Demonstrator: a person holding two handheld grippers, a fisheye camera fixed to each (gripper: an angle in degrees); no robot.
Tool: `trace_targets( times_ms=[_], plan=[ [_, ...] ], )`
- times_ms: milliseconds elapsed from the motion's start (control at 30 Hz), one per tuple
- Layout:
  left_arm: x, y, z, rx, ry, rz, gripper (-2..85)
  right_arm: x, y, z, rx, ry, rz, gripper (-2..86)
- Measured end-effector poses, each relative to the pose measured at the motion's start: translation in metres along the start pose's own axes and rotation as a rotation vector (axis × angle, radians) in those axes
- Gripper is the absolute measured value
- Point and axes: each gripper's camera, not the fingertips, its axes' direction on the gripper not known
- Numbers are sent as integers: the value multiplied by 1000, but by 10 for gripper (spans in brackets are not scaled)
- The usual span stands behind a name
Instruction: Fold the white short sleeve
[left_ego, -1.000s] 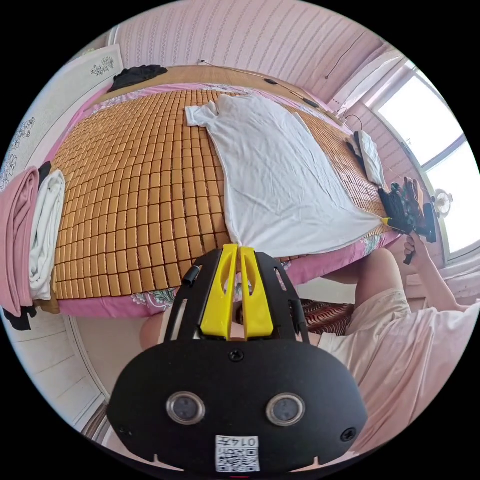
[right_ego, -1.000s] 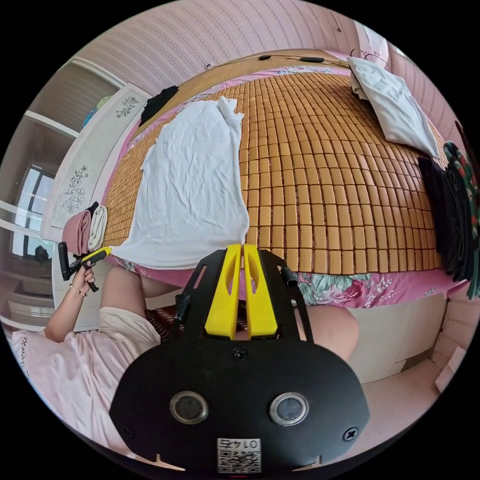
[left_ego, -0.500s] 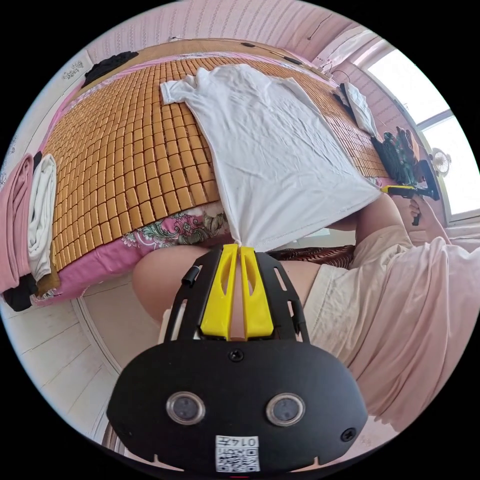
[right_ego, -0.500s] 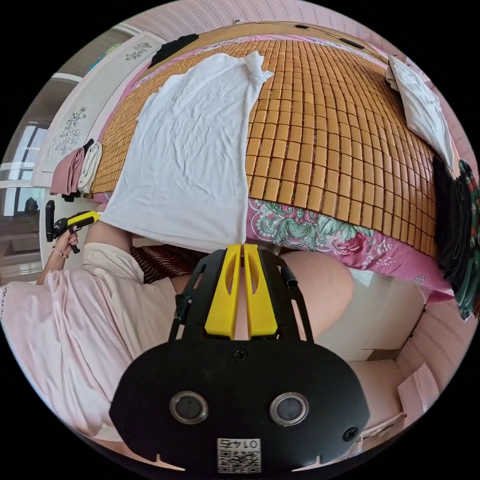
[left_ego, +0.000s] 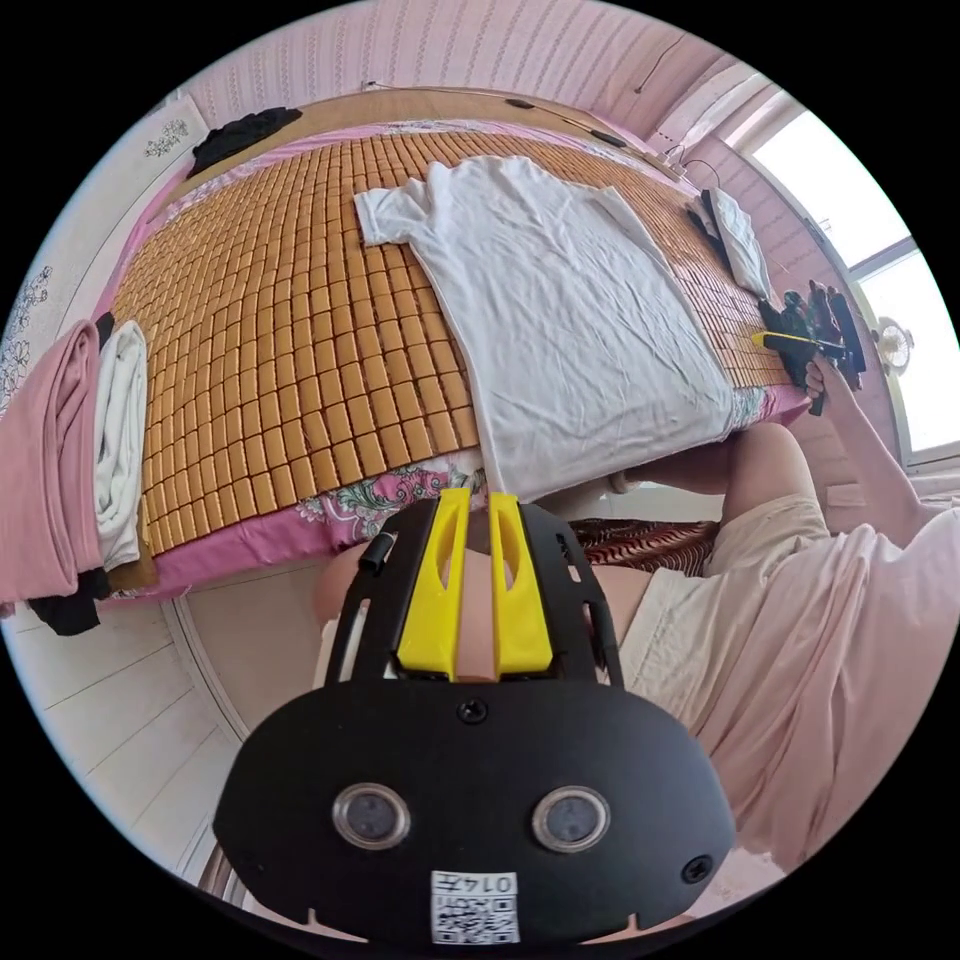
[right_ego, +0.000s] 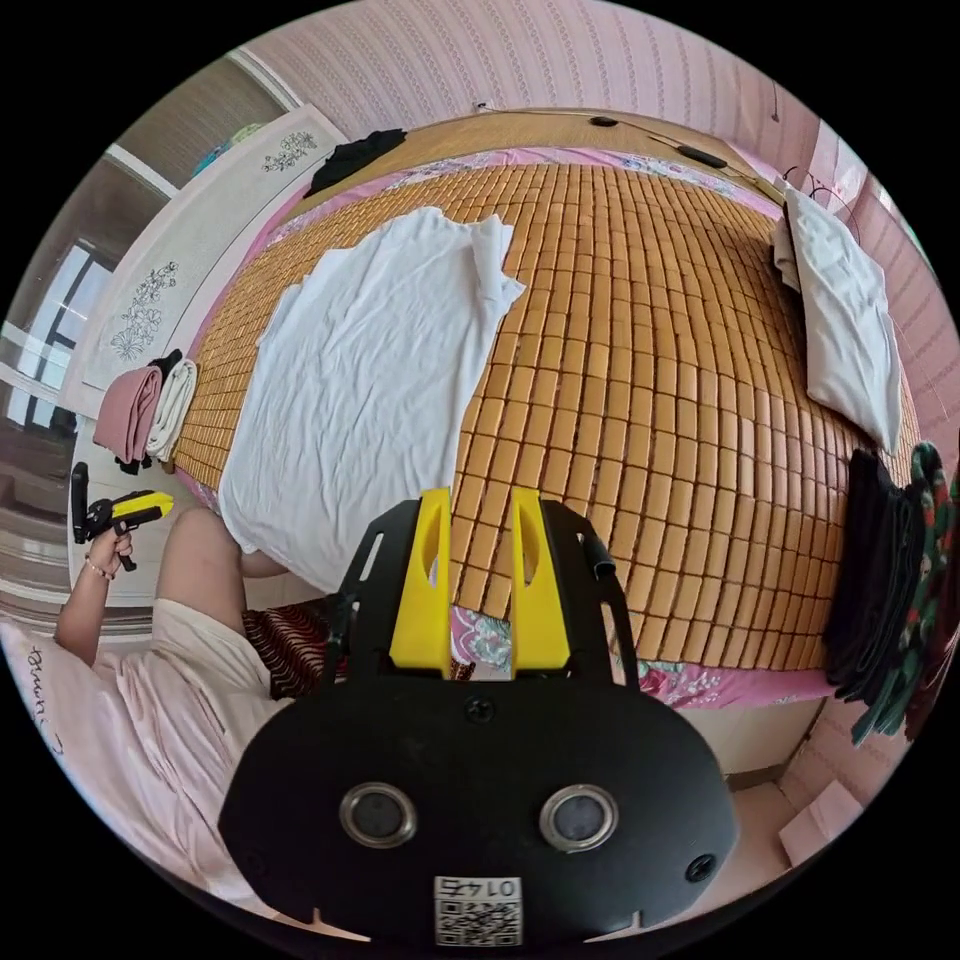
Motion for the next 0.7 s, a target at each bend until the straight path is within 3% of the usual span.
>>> trace_targets(
  times_ms=[233, 333, 433, 700],
  plan=[
    [46, -130, 38, 80, 98, 183, 37, 28, -127, 51, 127, 21, 29, 85],
    [78, -182, 64, 83, 110, 294, 37, 36, -151, 83, 96, -1, 7, 56],
    [106, -228, 92, 76, 121, 395, 38, 45, -141, 95, 121, -8, -7, 14],
    [174, -361, 145, 115, 198, 609, 37, 78, -45, 56, 275, 18, 58, 9]
  ],
)
